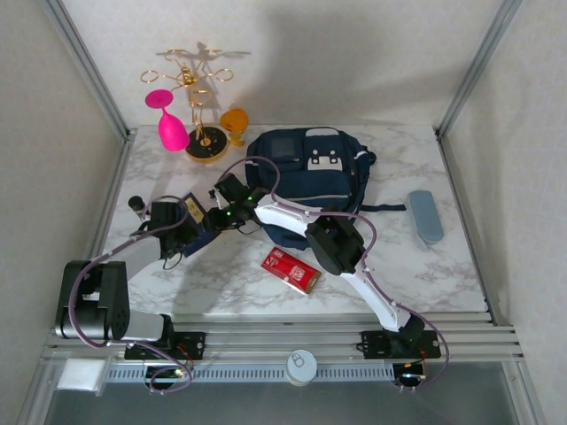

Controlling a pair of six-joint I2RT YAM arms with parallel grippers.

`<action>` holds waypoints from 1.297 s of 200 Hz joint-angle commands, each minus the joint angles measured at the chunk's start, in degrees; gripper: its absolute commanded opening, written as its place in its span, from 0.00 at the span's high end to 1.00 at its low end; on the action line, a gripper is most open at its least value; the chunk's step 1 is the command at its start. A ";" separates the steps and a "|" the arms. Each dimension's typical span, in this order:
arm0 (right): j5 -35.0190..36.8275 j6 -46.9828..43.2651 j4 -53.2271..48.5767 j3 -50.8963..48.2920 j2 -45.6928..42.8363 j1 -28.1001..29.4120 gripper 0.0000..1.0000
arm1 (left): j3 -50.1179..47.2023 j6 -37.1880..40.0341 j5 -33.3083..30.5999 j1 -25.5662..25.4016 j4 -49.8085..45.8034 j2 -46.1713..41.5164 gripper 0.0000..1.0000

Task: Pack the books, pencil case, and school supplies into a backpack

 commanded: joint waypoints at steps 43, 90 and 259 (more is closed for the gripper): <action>-2.50 0.03 -2.17 1.47 -2.30 0.91 0.57 | -1.31 0.83 -1.27 0.26 -0.61 1.05 0.41; -3.41 0.29 -2.03 1.12 -3.80 0.84 0.61 | -1.65 1.01 -1.82 0.26 -0.58 1.11 0.42; -3.48 1.18 -3.11 0.41 -4.85 0.73 0.78 | -2.03 0.56 -0.85 0.19 0.22 0.90 0.43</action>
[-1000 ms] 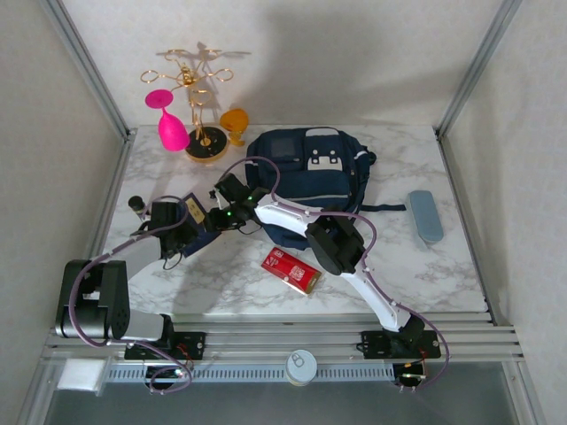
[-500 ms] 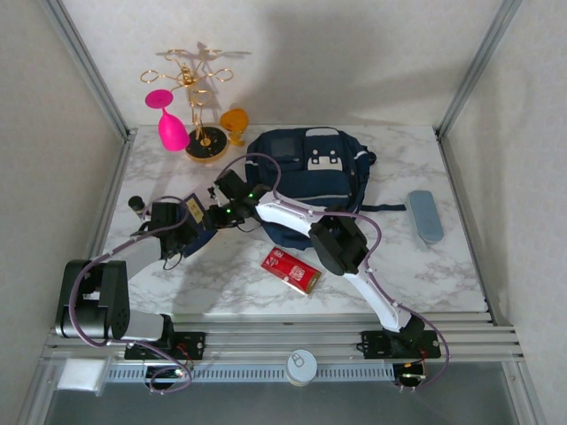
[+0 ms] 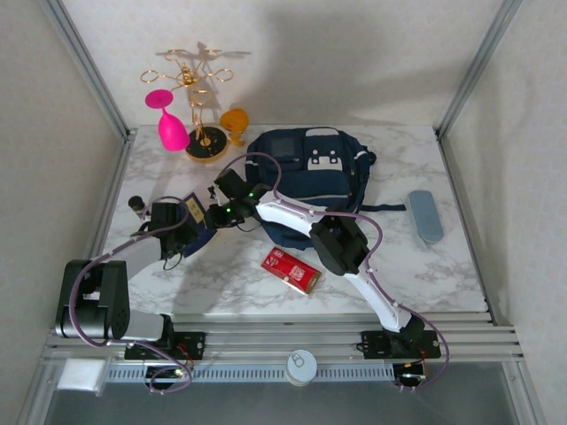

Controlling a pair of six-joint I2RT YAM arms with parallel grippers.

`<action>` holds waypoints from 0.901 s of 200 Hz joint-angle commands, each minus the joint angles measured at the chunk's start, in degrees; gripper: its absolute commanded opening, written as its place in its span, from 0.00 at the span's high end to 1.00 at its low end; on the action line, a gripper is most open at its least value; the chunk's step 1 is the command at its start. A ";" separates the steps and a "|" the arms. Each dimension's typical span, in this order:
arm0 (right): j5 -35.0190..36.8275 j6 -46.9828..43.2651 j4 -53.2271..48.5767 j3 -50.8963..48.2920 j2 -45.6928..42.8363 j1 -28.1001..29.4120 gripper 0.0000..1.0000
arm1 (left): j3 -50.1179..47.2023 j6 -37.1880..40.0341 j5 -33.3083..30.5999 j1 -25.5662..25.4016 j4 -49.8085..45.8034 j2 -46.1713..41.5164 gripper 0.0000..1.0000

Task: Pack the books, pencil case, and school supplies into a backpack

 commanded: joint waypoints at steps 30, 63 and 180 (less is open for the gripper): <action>-1.55 0.09 -1.54 0.36 -4.00 0.47 0.85 | -1.32 0.35 -0.14 0.17 -1.23 -0.06 0.41; -2.74 1.36 -0.63 -0.61 -6.57 -0.21 0.96 | 0.29 0.35 0.37 0.17 -3.64 -2.85 0.35; -11.15 12.55 18.00 -24.61 -34.37 -9.34 1.00 | 9.73 -11.30 21.63 3.68 -3.50 -19.82 0.11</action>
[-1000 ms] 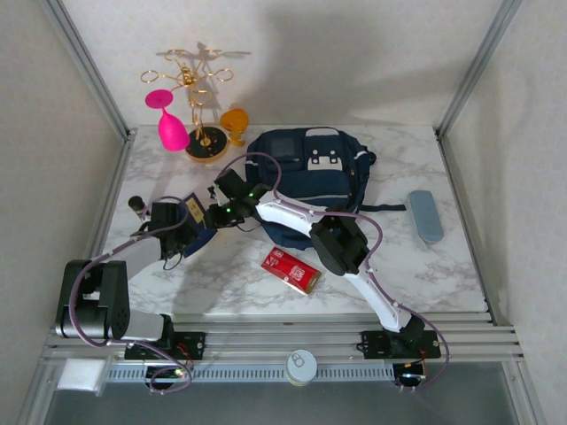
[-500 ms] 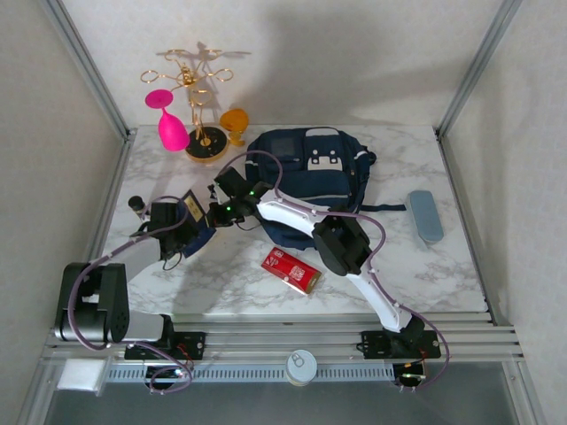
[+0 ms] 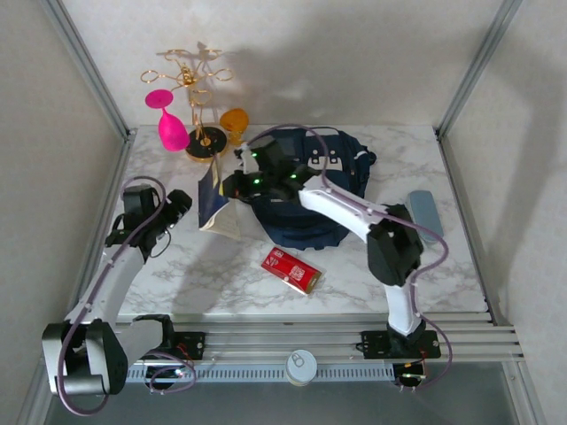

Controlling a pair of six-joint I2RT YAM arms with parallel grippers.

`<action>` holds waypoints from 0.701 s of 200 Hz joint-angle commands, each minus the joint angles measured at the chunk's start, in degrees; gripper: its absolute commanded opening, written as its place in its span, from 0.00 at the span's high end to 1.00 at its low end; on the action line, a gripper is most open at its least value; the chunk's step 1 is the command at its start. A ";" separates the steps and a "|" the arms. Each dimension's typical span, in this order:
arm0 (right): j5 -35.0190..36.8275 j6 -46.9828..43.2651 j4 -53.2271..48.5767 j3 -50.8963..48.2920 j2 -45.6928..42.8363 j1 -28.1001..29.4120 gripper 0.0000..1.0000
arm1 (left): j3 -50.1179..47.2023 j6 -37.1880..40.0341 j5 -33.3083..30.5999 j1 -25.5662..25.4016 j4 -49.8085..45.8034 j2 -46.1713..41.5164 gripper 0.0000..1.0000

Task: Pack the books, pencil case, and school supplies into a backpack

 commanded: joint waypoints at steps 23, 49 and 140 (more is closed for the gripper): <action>-6.62 3.54 9.25 -6.84 -9.26 -4.43 1.00 | 1.07 -14.13 18.42 0.02 12.65 0.34 0.09; -9.29 4.08 11.70 -8.85 -11.49 -5.93 1.00 | 1.21 -19.09 22.05 -2.72 20.60 1.83 0.08; -15.95 10.68 25.66 -16.46 -14.43 -5.63 1.00 | -1.84 -29.44 21.63 -10.24 38.45 5.80 0.06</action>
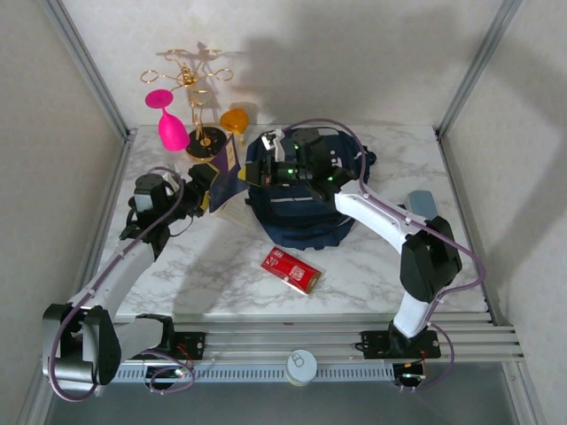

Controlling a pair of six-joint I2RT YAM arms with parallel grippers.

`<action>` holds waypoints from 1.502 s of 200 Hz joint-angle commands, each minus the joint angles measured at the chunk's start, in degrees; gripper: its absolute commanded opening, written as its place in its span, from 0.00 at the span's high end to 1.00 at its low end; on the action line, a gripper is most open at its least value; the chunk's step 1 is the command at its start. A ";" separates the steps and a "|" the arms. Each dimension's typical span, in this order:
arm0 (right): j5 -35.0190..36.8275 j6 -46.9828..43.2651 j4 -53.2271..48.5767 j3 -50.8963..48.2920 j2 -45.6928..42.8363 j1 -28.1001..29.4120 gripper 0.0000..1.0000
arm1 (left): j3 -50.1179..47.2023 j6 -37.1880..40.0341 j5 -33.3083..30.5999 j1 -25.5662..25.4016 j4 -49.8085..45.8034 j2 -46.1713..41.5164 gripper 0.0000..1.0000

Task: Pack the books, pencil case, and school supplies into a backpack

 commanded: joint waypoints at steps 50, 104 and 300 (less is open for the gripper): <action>-1.40 -0.35 3.80 -6.23 -4.14 0.06 1.00 | 0.51 -6.03 0.87 -2.59 12.80 -0.13 0.32; -0.70 -1.89 0.68 -7.51 -4.99 0.07 1.00 | 1.02 -4.55 0.89 -3.40 10.94 -0.52 0.71; -8.92 18.39 22.10 -25.55 -18.08 -10.48 0.19 | 10.86 -3.20 -2.34 -15.35 20.63 10.58 1.00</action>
